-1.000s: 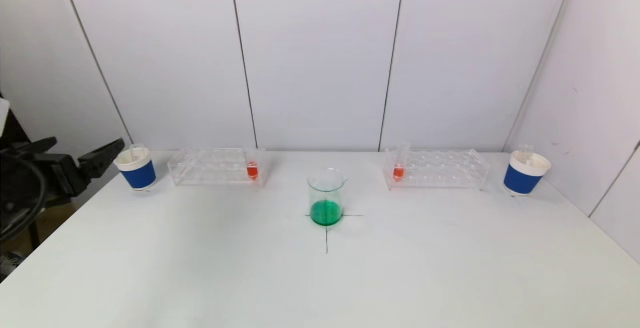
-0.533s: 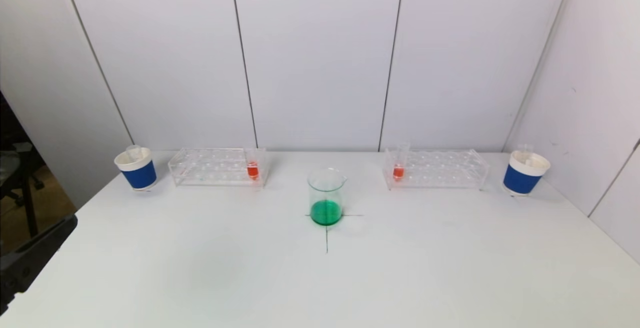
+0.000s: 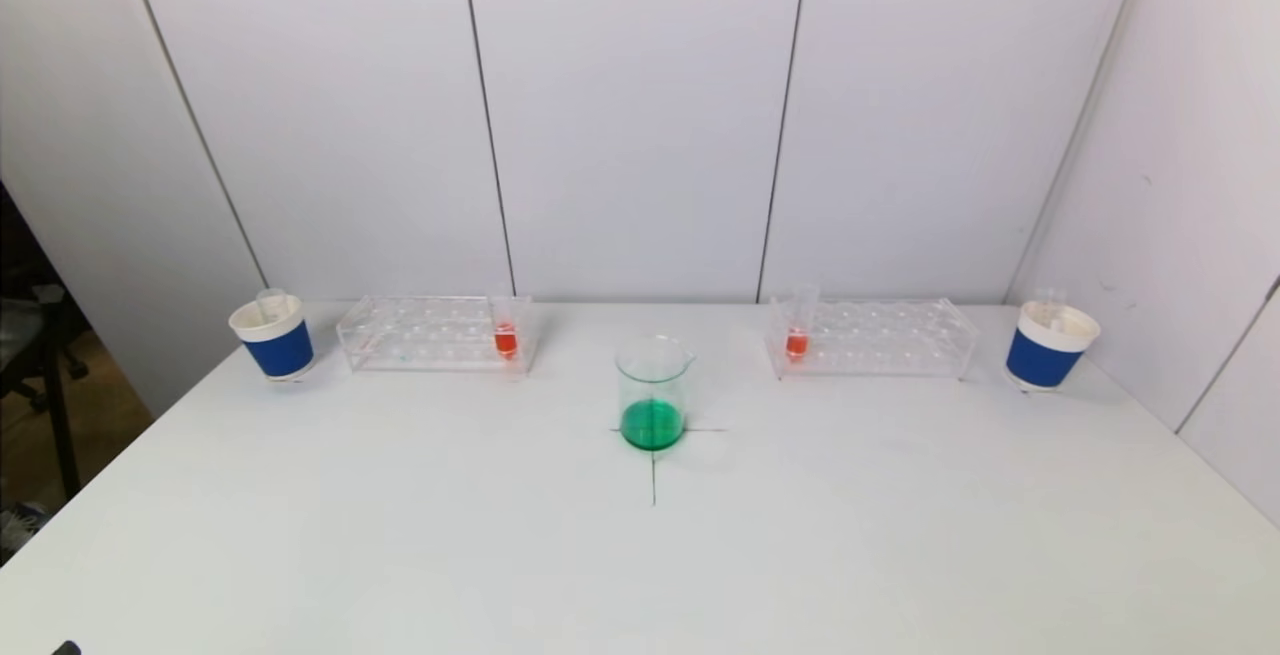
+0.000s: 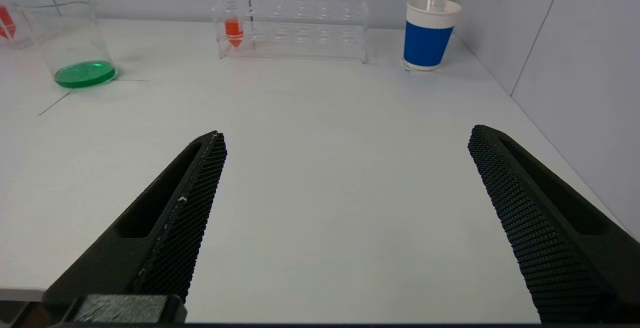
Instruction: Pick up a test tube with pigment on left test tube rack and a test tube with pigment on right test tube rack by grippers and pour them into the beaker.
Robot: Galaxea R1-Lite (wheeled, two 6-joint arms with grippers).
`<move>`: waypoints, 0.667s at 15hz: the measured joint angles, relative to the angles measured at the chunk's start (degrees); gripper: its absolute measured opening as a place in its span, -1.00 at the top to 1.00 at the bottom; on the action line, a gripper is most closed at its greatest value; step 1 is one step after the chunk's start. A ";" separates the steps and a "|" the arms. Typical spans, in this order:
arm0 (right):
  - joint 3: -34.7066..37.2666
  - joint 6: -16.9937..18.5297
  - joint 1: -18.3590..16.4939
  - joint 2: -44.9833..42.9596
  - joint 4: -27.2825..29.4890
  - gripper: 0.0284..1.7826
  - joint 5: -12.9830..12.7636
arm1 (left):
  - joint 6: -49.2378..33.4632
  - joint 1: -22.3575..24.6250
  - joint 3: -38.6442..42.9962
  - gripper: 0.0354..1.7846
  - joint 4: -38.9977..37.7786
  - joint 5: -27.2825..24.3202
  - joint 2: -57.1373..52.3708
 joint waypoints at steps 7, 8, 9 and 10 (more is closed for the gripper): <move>0.00 -0.01 0.00 0.00 0.00 -0.98 0.02 | 4.89 -1.45 9.79 -0.98 2.44 7.62 -11.93; 0.00 -0.01 0.00 0.00 0.00 -0.98 0.02 | 4.89 -1.49 10.05 -0.98 2.55 7.02 -12.43; 0.00 -0.01 0.00 0.00 0.00 -0.98 0.02 | 4.68 -1.49 10.37 -0.98 2.84 5.75 -12.75; 0.00 -0.01 0.00 0.00 0.02 -0.98 0.02 | 4.64 -1.49 11.17 -0.98 2.79 3.77 -12.96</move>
